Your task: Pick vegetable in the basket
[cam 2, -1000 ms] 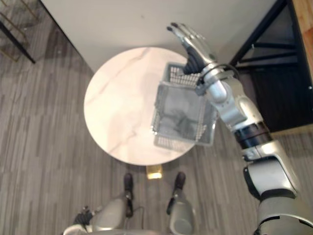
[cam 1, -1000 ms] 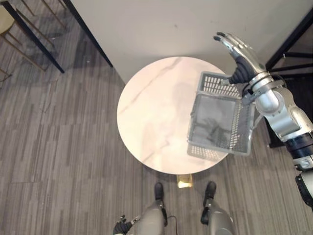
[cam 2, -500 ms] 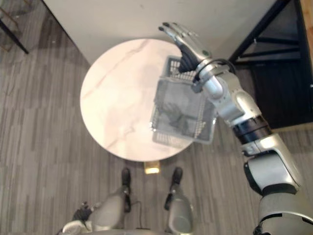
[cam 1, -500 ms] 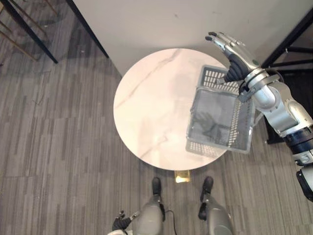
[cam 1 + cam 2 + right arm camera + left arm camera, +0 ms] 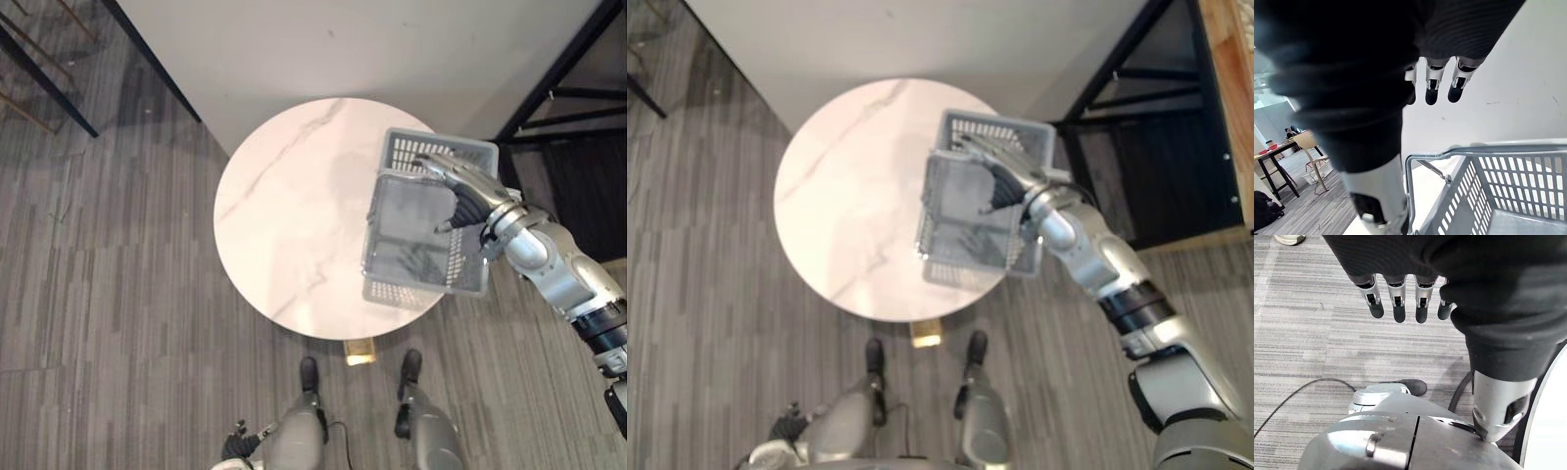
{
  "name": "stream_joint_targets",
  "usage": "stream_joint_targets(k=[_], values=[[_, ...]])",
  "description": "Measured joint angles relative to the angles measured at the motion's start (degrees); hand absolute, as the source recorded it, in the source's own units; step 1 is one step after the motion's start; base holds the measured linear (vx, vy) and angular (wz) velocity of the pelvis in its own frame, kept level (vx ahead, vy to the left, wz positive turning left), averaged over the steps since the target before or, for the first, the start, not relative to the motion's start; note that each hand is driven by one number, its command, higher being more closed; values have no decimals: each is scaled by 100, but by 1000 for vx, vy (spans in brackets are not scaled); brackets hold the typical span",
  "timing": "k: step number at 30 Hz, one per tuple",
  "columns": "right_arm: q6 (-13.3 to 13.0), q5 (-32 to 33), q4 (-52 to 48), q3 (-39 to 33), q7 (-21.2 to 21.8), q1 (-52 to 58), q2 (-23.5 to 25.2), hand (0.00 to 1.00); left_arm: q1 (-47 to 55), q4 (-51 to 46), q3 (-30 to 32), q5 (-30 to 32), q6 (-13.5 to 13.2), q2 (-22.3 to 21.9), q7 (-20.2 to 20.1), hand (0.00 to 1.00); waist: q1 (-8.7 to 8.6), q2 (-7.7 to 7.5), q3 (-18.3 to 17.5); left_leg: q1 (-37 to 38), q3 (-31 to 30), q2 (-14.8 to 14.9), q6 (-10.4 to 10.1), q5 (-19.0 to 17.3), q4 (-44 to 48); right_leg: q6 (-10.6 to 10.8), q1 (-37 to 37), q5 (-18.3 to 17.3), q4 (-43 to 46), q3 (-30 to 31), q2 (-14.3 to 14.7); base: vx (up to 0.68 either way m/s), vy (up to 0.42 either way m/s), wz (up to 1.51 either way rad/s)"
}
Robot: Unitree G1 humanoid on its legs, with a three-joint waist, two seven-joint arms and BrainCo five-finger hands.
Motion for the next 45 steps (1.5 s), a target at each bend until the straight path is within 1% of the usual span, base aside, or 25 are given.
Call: stream_joint_targets(k=[8, 14, 17, 23, 28, 33, 38, 39, 43, 45], values=[[-22, -2, 397, -8, -11, -5, 39, 0, -22, 1, -107, 4, -4, 45, 0, 0, 36, 0, 0, -27, -5, -11, 3, 3, -12, 4, -27, 2, -2, 0, -8, 0, 0, 0], [108, -11, 1008, -8, -96, -354, 122, 0, -92, 26, -134, 0, -3, 47, 24, 0, 40, 0, 0, -78, -11, -13, 10, 11, -12, 1, -76, 12, -2, -2, -8, 0, 0, 0], [197, -12, 1438, -128, -191, -530, 321, 0, -92, 25, -181, -4, -7, 48, 68, 0, 41, 0, 0, -98, -41, -26, 12, 21, -12, 1, -81, 12, -2, -36, -18, 2, 5, 4], [282, -19, 2198, -129, -256, -576, 499, 0, -92, 22, -217, -10, -16, 38, 99, 0, 42, 4, 2, -176, -160, -66, 30, 53, -15, 5, -95, 15, -6, -148, -60, 1, 8, 9], [368, -20, 2535, -207, -328, -752, 544, 0, -93, 17, -260, -19, -57, 25, 115, 0, 43, 25, 44, -222, -159, -115, 59, 74, -29, 31, -153, 32, -8, -136, -100, 0, 0, 0], [383, -27, 2637, -427, -412, -872, 568, 0, -113, 6, -327, -20, -62, 39, 125, 0, 40, 28, 235, -221, -159, -141, 68, 81, -48, 49, -163, 45, -17, -129, -124, 0, 0, 0], [427, -30, 2856, -466, -470, -1018, 667, 0, -112, 7, -340, -17, -62, 41, 131, 0, 43, 28, 236, -220, -163, -151, 73, 84, -79, 54, -165, 48, -33, -133, -128, 0, 0, 0], [451, -30, 2930, -469, -481, -1081, 704, 100, -112, 7, -348, -18, -65, 42, 133, 0, 51, 28, 236, -220, -165, -151, 72, 85, -82, 54, -165, 48, -37, -134, -128, 0, 0, 0], [470, -30, 3165, -480, -504, -1232, 755, 100, -113, 7, -387, -20, -82, 43, 165, 0, 95, 34, 244, -220, -169, -153, 74, 85, -88, 54, -165, 48, -39, -138, -129, 0, 0, 0], [480, -30, 3315, -481, -507, -1383, 777, 100, -119, 6, -445, -22, -130, 34, 195, 0, 159, 68, 286, -220, -171, -155, 77, 88, -90, 54, -167, 48, -39, -139, -130, 0, 0, 0]])
